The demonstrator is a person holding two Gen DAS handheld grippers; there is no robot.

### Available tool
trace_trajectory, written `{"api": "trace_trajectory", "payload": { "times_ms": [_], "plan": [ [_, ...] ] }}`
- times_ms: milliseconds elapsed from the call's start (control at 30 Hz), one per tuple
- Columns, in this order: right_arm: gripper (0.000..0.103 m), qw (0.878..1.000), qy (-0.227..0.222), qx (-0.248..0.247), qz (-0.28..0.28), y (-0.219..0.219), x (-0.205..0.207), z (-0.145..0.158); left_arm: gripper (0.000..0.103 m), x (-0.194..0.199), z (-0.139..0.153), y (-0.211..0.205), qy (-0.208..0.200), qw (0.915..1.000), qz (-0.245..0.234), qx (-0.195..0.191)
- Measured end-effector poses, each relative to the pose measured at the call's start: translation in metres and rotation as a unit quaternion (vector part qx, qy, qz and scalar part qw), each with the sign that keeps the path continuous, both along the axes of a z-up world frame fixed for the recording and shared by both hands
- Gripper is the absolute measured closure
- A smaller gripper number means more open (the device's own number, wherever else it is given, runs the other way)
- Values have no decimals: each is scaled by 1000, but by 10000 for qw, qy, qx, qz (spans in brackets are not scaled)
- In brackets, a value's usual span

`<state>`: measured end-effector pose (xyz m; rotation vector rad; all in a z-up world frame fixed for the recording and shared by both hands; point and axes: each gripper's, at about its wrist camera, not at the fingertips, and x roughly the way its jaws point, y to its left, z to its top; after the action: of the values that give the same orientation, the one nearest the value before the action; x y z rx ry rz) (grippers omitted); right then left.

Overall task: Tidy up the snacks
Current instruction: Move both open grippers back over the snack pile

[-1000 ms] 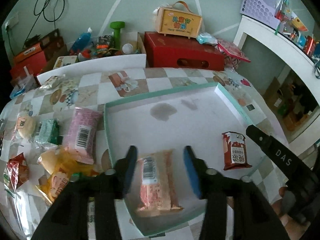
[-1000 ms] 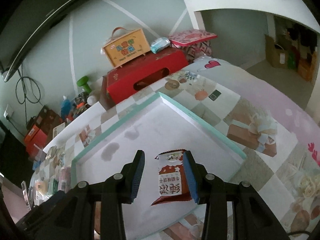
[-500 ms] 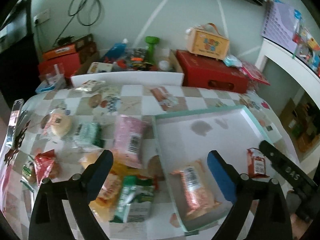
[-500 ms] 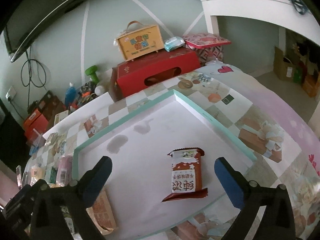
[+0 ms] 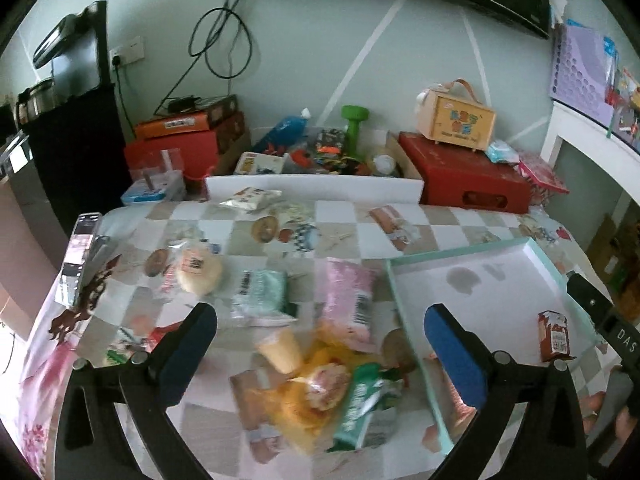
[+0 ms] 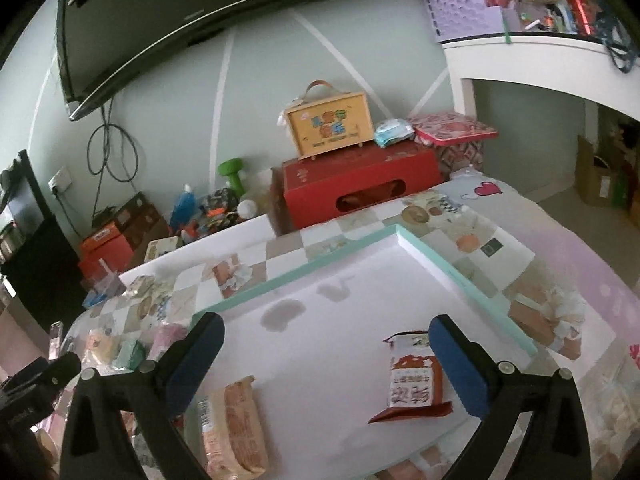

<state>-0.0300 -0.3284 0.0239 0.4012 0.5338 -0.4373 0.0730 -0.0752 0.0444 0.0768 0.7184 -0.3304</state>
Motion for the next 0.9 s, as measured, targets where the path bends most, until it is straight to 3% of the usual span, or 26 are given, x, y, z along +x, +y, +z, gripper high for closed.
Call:
{"api": "trace_trajectory", "payload": {
  "times_ms": [133, 200, 400, 567, 767, 900],
  "plan": [
    [0, 9994, -129, 280, 139, 6, 2, 2, 0, 4, 12, 39, 151, 9974, 120, -695],
    [0, 9985, -210, 431, 245, 13, 6, 4, 0, 5, 17, 56, 134, 9960, 256, -842],
    [0, 9948, -283, 555, 809, 55, 23, 8, 0, 10, 22, 106, 106, 9926, 1017, -663],
    [0, 9876, -71, 622, 1441, 103, 41, 2, 0, 11, 19, 144, 265, 9853, 1394, -949],
    [1, 9778, 343, 661, 1961, 146, 52, -16, 0, 16, 5, 175, 781, 9706, 1770, -1431],
    [11, 9729, 623, 870, 2052, 155, 56, -31, 0, 22, -9, 181, 1127, 9641, 1795, -1600]
  ]
}}
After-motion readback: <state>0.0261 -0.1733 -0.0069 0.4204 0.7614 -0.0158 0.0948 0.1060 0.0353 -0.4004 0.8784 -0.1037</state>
